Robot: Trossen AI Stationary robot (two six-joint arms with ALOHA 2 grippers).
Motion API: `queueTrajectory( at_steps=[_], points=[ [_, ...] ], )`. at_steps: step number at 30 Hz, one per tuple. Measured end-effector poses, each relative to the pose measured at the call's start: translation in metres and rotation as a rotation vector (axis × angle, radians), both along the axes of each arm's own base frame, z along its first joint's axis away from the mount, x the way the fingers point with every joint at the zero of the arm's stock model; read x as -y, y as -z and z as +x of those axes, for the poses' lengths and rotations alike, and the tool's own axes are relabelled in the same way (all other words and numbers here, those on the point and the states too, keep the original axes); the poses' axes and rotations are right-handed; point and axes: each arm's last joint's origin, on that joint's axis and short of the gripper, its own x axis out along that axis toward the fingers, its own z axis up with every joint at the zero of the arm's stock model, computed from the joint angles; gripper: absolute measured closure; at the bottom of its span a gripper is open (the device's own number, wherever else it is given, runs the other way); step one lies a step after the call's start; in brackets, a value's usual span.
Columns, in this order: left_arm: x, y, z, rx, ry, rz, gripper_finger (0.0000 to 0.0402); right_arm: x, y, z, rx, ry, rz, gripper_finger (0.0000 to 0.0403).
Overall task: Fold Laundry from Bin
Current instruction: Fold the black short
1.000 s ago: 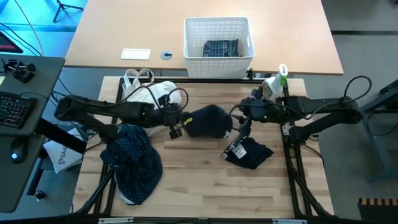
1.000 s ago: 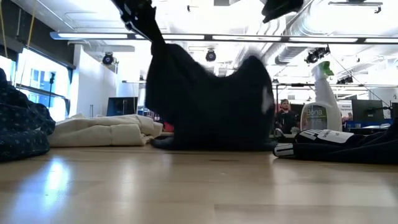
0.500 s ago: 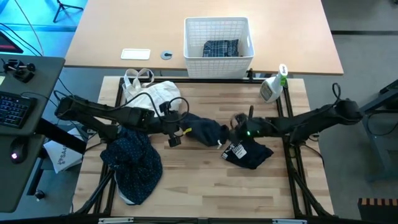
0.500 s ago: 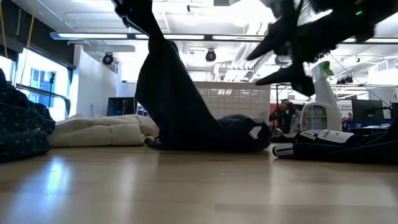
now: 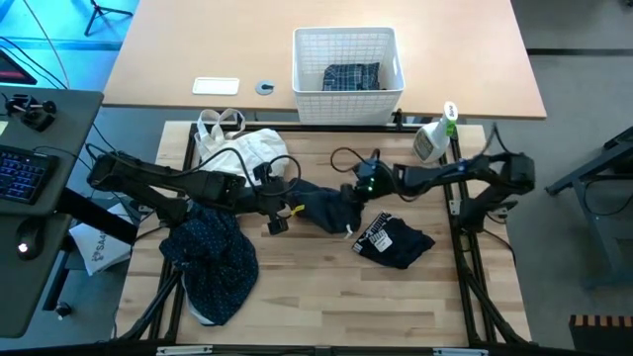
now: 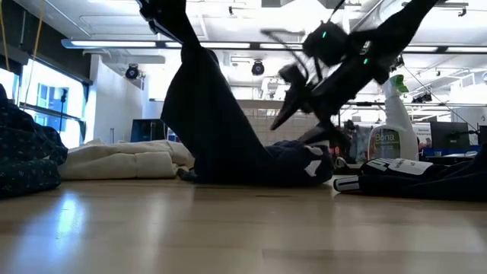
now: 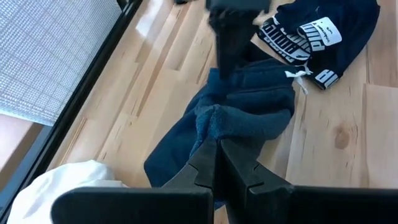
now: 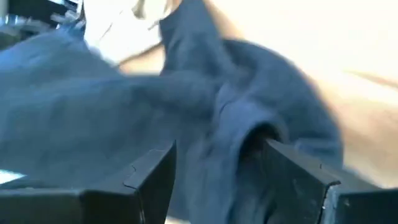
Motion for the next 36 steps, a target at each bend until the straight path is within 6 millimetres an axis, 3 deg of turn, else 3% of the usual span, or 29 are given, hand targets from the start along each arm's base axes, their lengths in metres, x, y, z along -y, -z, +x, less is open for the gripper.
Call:
queueTrajectory(
  at_steps=[4, 8, 11, 14, 16, 20, 27, 30, 33, 36],
  points=[
    [0.0, 0.0, 0.0, 0.006, -0.01, -0.01, 0.0401, 0.011, 0.007, 0.01, 0.091, -0.007, 0.045, 0.0178],
    [0.0, 0.0, 0.0, 0.007, -0.011, -0.011, 0.0401, 0.013, 0.022, 0.011, 0.041, -0.003, 0.067, 0.0213],
    [0.0, 0.0, 0.0, 0.005, -0.011, -0.011, 0.0401, 0.013, 0.022, 0.012, 0.059, -0.031, 0.027, 0.0274],
    [-0.001, 0.001, -0.001, -0.005, -0.036, 0.005, 0.0401, 0.013, 0.014, 0.011, 0.078, -0.064, -0.016, 0.0361],
    [-0.003, -0.001, -0.005, -0.004, -0.071, 0.016, 0.0401, 0.013, -0.005, 0.007, 0.137, -0.089, -0.073, 0.039],
    [-0.005, -0.013, -0.016, 0.049, -0.099, 0.014, 0.0401, 0.008, -0.061, -0.012, 0.303, -0.115, -0.182, 0.0384],
    [-0.018, -0.057, -0.049, 0.233, -0.129, -0.024, 0.0401, -0.013, -0.172, -0.083, 0.592, -0.156, -0.421, 0.0396],
    [-0.018, -0.082, -0.066, 0.315, 0.003, -0.142, 0.0401, -0.031, -0.212, -0.111, 0.695, -0.211, -0.465, 0.04],
    [-0.015, -0.101, -0.078, 0.388, 0.152, -0.238, 0.0401, -0.049, -0.239, -0.127, 0.76, -0.286, -0.444, 0.0399],
    [-0.014, -0.108, -0.082, 0.43, 0.173, -0.245, 0.0401, -0.058, -0.253, -0.129, 0.785, -0.309, -0.451, 0.0401]
  ],
)
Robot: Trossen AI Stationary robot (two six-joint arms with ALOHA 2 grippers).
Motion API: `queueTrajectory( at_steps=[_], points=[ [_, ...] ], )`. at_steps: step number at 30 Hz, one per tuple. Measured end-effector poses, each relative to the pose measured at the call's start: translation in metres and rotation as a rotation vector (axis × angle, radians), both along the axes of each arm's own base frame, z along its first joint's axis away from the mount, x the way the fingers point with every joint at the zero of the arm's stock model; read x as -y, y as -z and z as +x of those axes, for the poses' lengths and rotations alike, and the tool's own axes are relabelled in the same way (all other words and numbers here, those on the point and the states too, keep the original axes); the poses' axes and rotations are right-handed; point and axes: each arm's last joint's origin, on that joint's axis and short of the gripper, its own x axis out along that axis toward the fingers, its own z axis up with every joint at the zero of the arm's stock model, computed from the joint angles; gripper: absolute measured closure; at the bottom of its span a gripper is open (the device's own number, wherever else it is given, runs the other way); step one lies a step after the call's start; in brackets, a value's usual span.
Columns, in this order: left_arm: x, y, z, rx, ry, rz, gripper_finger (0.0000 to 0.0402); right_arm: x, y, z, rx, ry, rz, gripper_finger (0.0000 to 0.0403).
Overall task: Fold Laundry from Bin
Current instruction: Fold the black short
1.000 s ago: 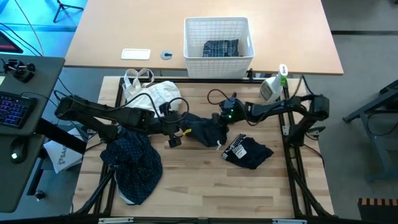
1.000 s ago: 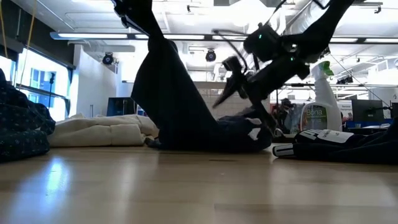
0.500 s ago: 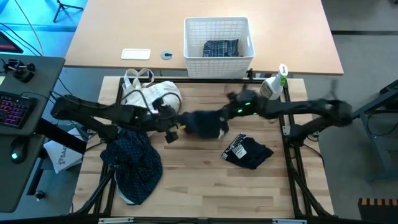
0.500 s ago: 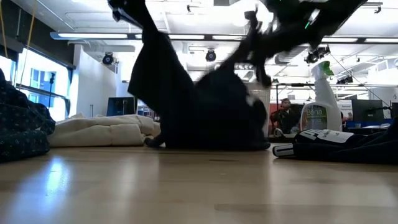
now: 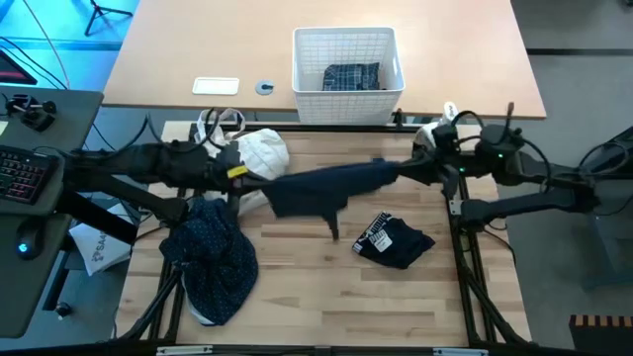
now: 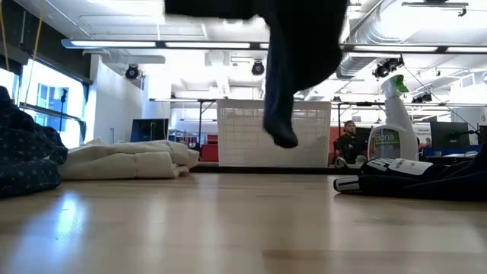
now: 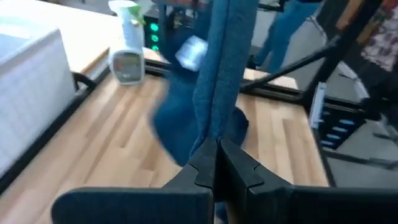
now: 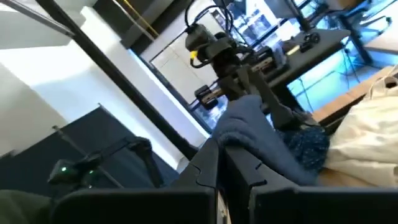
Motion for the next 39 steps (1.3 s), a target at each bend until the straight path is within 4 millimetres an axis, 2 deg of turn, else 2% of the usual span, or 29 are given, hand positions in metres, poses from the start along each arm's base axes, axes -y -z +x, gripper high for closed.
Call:
queueTrajectory(
  at_steps=[3, 8, 11, 14, 18, 22, 25, 31, 33, 36, 39],
  points=[
    [-0.005, 0.004, 0.002, -0.031, -0.057, 0.065, 0.0401, 0.001, 0.001, 0.006, -0.031, 0.062, -0.01, 0.0401],
    [-0.017, 0.028, 0.018, -0.145, -0.15, 0.143, 0.0401, 0.018, 0.021, 0.018, -0.216, 0.263, -0.069, 0.0402],
    [-0.031, 0.046, 0.029, -0.246, -0.242, 0.241, 0.0401, 0.035, 0.035, 0.025, -0.351, 0.427, -0.197, 0.0402],
    [-0.05, 0.055, 0.037, -0.341, -0.355, 0.392, 0.0401, 0.053, 0.041, 0.029, -0.427, 0.555, -0.374, 0.0402],
    [-0.065, 0.05, 0.043, -0.335, -0.425, 0.512, 0.0401, 0.066, 0.039, 0.03, -0.423, 0.596, -0.473, 0.0402],
    [-0.061, 0.049, 0.043, -0.328, -0.364, 0.545, 0.0401, 0.061, 0.047, 0.03, -0.474, 0.542, -0.478, 0.0402],
    [-0.055, 0.068, 0.045, -0.351, -0.3, 0.478, 0.0401, 0.05, 0.076, 0.035, -0.55, 0.42, -0.481, 0.0402],
    [-0.024, 0.14, 0.043, -0.435, -0.177, 0.201, 0.0401, 0.015, 0.172, 0.037, -0.704, 0.233, -0.307, 0.0403],
    [-0.011, 0.159, 0.04, -0.446, -0.132, 0.114, 0.0401, 0.0, 0.196, 0.034, -0.712, 0.186, -0.231, 0.0403],
    [0.006, 0.178, 0.036, -0.444, -0.075, -0.019, 0.0401, -0.019, 0.221, 0.028, -0.702, 0.124, -0.154, 0.0403],
    [0.019, 0.183, 0.034, -0.422, -0.039, -0.127, 0.0401, -0.032, 0.23, 0.024, -0.685, 0.078, -0.096, 0.0403]
  ],
)
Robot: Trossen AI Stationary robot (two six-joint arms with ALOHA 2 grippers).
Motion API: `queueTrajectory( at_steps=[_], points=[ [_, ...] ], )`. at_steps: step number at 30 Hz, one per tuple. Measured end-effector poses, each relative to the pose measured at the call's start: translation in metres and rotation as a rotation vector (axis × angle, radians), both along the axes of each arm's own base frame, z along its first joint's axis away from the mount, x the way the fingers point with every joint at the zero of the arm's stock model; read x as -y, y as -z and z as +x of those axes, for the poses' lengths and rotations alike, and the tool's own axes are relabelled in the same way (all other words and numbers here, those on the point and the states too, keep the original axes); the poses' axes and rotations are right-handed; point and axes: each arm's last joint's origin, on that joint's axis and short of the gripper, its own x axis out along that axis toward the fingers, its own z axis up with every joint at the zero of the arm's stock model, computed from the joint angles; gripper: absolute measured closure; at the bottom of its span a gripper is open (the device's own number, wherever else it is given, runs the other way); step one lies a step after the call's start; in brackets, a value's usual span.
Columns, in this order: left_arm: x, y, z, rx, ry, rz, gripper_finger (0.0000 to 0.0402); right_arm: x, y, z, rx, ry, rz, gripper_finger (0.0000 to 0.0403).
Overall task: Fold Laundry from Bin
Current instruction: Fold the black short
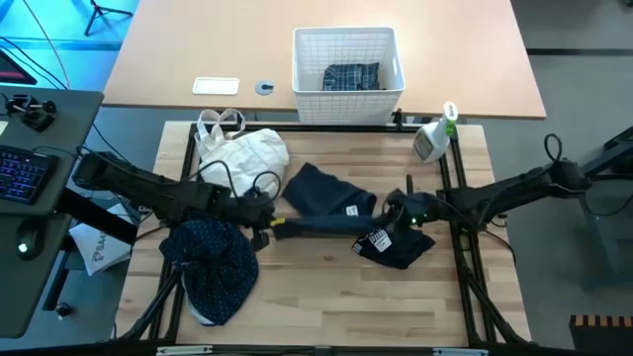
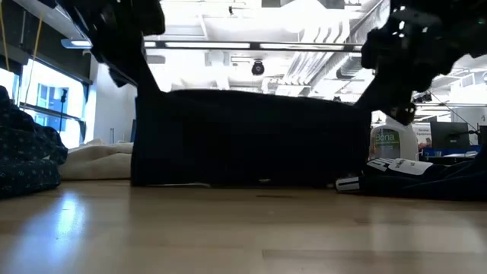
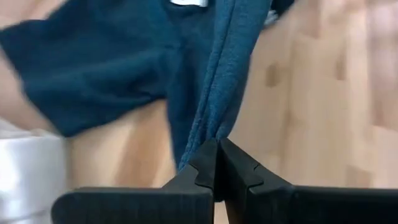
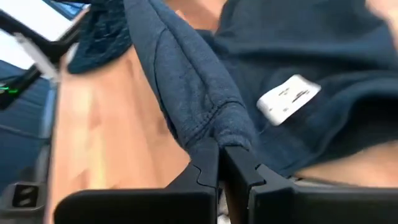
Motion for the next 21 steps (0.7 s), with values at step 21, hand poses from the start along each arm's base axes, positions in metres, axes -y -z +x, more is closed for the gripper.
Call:
queueTrajectory(
  at_steps=[21],
  points=[
    [0.032, -0.013, 0.002, -0.087, 0.312, -0.163, 0.0363, -0.025, -0.01, 0.01, -0.072, -0.294, 0.012, 0.0345]
  ],
)
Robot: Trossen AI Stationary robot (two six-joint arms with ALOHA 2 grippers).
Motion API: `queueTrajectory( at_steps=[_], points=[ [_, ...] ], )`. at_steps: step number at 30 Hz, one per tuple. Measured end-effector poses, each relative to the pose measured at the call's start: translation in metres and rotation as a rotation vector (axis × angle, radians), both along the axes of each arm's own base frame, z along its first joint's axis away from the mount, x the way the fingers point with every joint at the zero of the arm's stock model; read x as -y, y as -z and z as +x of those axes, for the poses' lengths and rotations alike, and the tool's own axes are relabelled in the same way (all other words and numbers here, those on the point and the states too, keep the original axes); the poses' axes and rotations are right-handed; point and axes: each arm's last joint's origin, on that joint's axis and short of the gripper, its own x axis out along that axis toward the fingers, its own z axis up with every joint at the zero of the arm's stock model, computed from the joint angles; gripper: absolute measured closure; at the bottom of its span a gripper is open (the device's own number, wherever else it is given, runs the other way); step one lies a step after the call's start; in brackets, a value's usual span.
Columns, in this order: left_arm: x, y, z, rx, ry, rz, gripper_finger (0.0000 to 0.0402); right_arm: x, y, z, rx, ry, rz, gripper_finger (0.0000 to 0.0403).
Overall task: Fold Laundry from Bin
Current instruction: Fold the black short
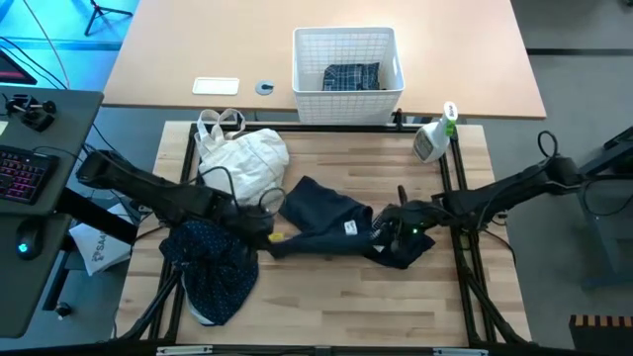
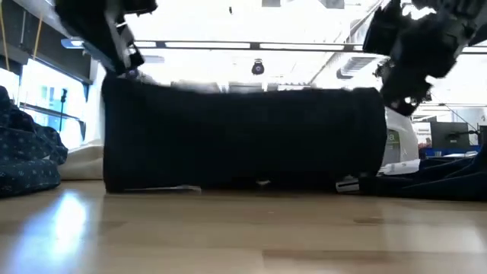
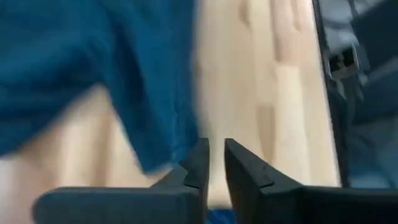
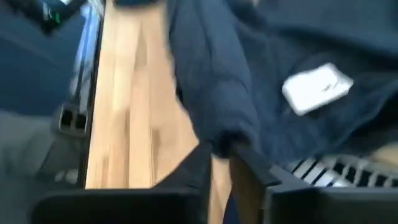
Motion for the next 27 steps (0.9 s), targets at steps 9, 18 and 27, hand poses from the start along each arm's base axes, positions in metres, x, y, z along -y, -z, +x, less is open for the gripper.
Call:
queueTrajectory(
  at_steps=[9, 18, 27],
  points=[
    [0.014, -0.002, -0.008, -0.291, -0.026, -0.285, 0.0286, 0.006, -0.004, 0.0, -0.077, 0.064, 0.27, 0.0199],
    [-0.043, -0.029, 0.016, -0.095, -0.47, -0.034, 0.0295, 0.039, 0.01, 0.009, -0.149, 0.606, 0.364, 0.0197],
    [-0.129, 0.007, 0.071, 0.067, -0.392, 0.15, 0.0291, 0.06, 0.02, 0.023, -0.184, 0.696, 0.35, 0.0229]
  ],
)
